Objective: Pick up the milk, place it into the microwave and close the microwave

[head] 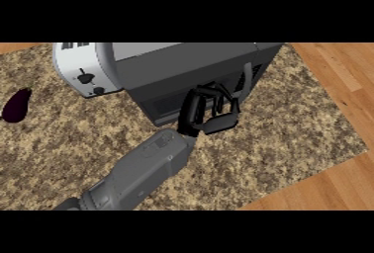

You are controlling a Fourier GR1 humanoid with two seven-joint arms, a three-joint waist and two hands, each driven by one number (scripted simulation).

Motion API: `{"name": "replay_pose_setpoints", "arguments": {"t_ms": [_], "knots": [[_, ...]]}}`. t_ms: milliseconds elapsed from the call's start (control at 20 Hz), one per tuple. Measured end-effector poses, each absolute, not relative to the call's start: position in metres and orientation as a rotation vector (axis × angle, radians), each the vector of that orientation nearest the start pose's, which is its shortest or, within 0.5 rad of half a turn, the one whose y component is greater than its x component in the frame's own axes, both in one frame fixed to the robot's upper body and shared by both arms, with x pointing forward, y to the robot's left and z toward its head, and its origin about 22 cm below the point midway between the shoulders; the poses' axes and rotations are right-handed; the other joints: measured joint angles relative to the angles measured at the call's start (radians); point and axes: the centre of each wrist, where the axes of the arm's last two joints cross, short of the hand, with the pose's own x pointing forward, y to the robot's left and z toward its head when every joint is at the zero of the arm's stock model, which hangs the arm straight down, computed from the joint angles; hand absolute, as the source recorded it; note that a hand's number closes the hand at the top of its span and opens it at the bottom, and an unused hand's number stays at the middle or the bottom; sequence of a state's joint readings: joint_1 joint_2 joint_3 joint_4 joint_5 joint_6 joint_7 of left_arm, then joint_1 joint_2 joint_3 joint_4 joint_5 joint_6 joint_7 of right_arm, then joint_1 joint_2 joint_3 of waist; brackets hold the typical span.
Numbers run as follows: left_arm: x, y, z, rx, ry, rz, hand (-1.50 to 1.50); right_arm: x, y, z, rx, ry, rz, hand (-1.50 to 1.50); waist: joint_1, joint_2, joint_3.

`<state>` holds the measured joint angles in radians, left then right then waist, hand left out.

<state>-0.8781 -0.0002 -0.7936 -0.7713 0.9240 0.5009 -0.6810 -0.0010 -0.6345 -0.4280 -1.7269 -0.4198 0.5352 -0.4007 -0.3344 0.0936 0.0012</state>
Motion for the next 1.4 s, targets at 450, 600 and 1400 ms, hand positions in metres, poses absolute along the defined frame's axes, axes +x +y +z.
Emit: {"name": "replay_pose_setpoints", "arguments": {"t_ms": [450,600,1400], "knots": [[0.342,0.014,0.022,-0.362,-1.9,-0.081,1.5,0.223,-0.438,0.174,-0.016,-2.212,0.519,-1.5,0.004,0.005,0.003],[0.342,0.013,0.022,-0.365,-1.903,-0.081,1.5,0.225,-0.442,0.173,0.004,-2.212,0.5,-1.5,0.006,0.006,0.004],[0.342,0.009,0.023,-0.376,-1.908,-0.073,1.5,0.236,-0.466,0.178,0.071,-2.226,0.423,-1.5,0.012,0.01,0.005]]}}
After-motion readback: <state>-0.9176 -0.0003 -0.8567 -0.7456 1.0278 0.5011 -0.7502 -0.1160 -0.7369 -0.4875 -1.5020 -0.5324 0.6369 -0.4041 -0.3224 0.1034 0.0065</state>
